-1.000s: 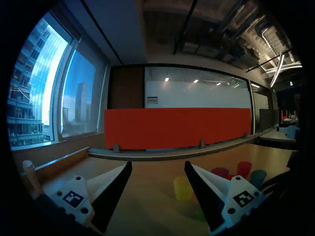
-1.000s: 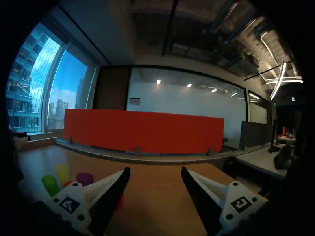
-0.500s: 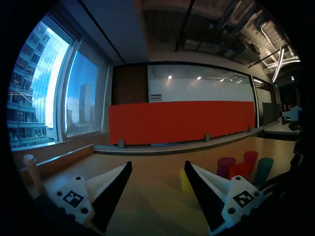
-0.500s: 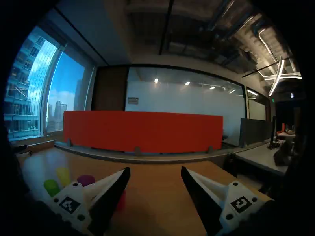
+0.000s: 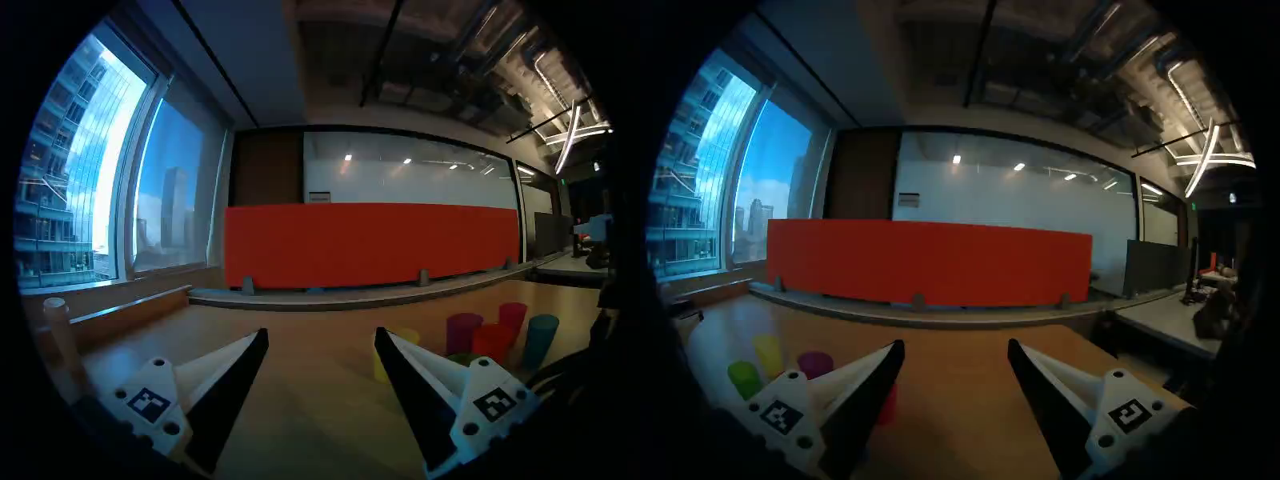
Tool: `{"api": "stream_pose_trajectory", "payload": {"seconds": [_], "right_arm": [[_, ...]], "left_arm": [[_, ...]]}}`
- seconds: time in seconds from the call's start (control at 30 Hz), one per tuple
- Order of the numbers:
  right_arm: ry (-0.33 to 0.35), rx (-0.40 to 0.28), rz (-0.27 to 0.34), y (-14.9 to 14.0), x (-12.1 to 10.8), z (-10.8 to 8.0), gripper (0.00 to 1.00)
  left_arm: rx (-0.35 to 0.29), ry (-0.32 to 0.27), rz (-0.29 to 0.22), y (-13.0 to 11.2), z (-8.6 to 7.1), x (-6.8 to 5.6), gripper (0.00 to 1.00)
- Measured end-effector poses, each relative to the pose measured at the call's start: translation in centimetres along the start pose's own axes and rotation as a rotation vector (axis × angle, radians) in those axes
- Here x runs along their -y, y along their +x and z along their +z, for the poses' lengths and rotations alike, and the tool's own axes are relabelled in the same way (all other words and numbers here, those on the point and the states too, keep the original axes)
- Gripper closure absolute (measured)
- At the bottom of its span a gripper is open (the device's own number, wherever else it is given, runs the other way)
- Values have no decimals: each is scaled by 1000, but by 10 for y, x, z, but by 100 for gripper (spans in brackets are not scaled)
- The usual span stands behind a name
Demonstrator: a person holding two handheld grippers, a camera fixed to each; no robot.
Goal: Pour water
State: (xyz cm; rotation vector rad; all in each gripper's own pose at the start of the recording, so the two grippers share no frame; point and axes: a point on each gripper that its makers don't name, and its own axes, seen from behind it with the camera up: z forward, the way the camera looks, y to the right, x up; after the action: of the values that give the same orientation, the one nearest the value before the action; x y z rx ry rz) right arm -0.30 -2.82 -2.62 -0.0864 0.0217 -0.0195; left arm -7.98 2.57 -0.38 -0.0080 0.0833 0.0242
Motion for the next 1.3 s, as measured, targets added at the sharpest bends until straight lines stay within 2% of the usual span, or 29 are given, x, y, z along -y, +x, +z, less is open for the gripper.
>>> {"api": "stream_pose_trajectory", "payload": {"seconds": [0.4,1.3], "right_arm": [[9,-2,-18,4,10,3,0],[14,4,-17,-1,9,1,0]], "left_arm": [[12,-1,-18,-10,0,4,1],[58,-3,-14,-21,4,2,1]]}}
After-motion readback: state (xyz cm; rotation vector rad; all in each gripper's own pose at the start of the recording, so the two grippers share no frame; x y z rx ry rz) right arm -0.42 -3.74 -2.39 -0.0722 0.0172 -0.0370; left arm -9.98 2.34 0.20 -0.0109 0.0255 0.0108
